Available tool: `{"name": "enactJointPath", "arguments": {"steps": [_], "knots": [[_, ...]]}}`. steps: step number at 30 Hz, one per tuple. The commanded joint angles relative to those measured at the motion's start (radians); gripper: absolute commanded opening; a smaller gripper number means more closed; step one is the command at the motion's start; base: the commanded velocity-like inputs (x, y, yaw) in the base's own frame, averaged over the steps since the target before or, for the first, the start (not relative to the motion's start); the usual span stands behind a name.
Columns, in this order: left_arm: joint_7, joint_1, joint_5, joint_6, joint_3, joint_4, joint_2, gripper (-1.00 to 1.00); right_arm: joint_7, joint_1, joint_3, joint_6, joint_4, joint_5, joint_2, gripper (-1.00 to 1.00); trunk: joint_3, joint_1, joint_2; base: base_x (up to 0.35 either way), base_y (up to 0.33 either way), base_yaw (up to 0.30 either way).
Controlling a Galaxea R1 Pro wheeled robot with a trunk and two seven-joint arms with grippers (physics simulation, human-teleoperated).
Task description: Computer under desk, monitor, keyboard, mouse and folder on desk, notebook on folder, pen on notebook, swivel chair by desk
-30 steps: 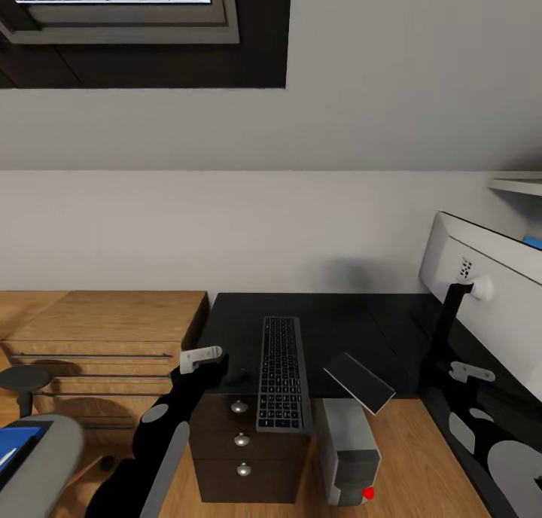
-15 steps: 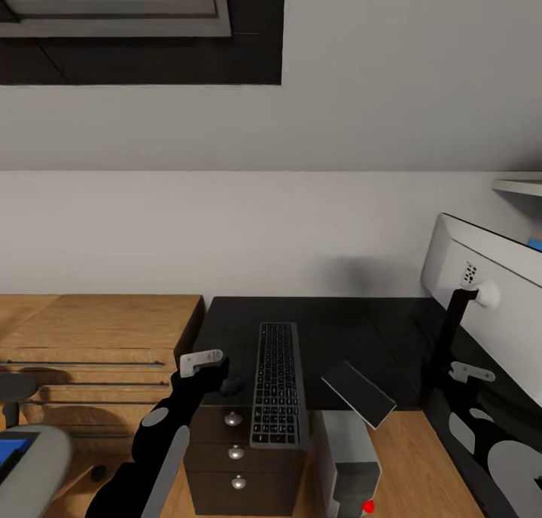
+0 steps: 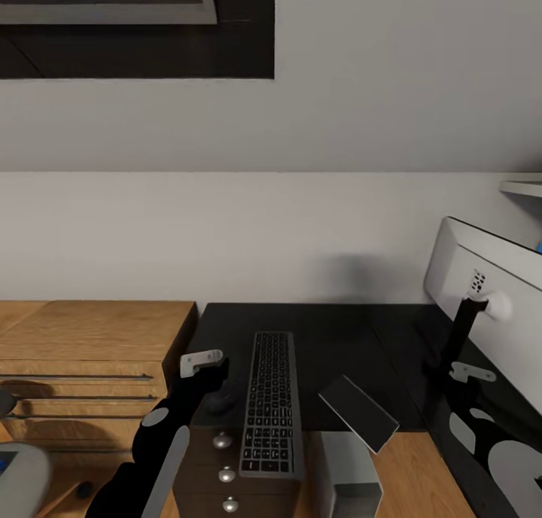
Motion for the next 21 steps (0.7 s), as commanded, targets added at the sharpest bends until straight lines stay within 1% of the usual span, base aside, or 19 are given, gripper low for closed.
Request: {"name": "enactJointPath", "arguments": {"steps": [1, 15, 21], "knots": [[0.009, -0.001, 0.011, 0.004, -0.001, -0.001, 0.000, 1.00, 0.003, -0.001, -0.003, -0.003, 0.001, -0.004, 0.000, 1.00, -0.001, 0.000, -0.001, 0.119, -0.101, 0.000], [0.009, -0.001, 0.011, 0.004, -0.001, -0.001, 0.001, 1.00, 0.002, -0.001, -0.003, -0.002, 0.002, -0.004, -0.003, 1.00, -0.001, 0.000, -0.001, 0.024, -0.023, 0.000], [0.009, -0.001, 0.011, 0.004, -0.001, -0.001, 0.001, 1.00, 0.002, -0.001, -0.003, -0.001, 0.002, -0.004, -0.004, 1.00, -0.001, 0.000, -0.001, 0.001, -0.123, 0.000]]}}
